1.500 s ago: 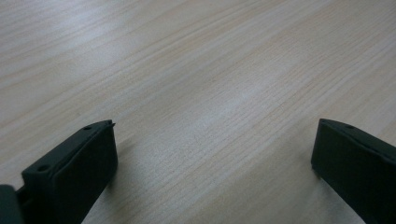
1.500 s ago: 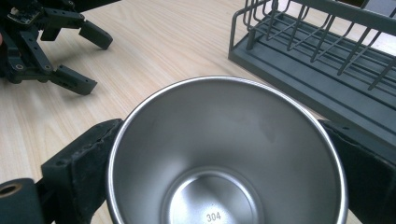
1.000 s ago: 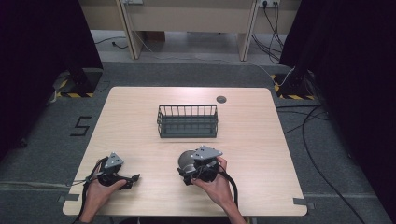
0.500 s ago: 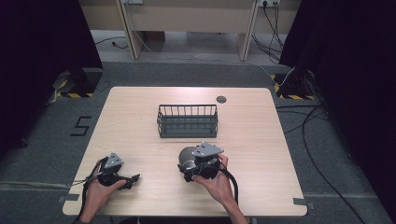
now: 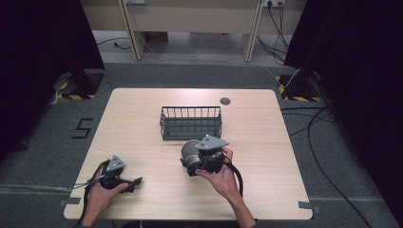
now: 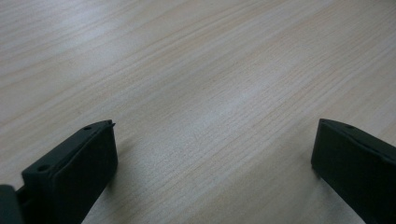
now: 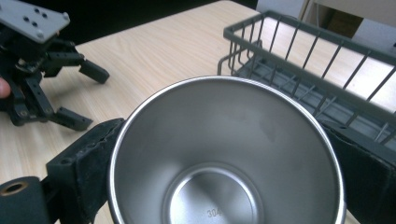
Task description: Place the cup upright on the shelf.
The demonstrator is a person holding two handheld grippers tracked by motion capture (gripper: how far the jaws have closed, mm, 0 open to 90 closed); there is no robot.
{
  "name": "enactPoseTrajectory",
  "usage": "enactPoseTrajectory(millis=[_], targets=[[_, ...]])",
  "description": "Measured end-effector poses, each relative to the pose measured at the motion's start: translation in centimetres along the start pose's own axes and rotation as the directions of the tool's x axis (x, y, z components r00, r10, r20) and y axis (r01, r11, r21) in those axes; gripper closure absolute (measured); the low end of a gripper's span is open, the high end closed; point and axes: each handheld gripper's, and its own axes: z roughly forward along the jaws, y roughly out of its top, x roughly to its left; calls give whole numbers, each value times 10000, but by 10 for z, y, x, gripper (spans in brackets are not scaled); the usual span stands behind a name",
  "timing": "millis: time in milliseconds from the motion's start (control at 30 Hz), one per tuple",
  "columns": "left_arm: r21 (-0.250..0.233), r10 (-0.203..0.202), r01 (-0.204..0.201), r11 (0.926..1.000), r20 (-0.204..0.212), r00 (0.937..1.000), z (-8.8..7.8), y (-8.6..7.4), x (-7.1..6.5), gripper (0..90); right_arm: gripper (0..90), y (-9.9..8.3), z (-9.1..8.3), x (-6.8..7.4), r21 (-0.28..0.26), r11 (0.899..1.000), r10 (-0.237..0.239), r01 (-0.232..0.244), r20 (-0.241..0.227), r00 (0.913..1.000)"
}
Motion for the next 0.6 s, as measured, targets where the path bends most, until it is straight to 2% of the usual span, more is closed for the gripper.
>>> enactPoseTrajectory(millis=[133,600], targets=[[-1,1,-1,10000,1,10000,0,0,0,0,62,10,-2,-4,6,9999,-117,117,-32,9999],[-2,-3,3,10000,2,10000,0,0,0,0,62,37,-3,-22,149,9999,-56,61,-316,9995]])
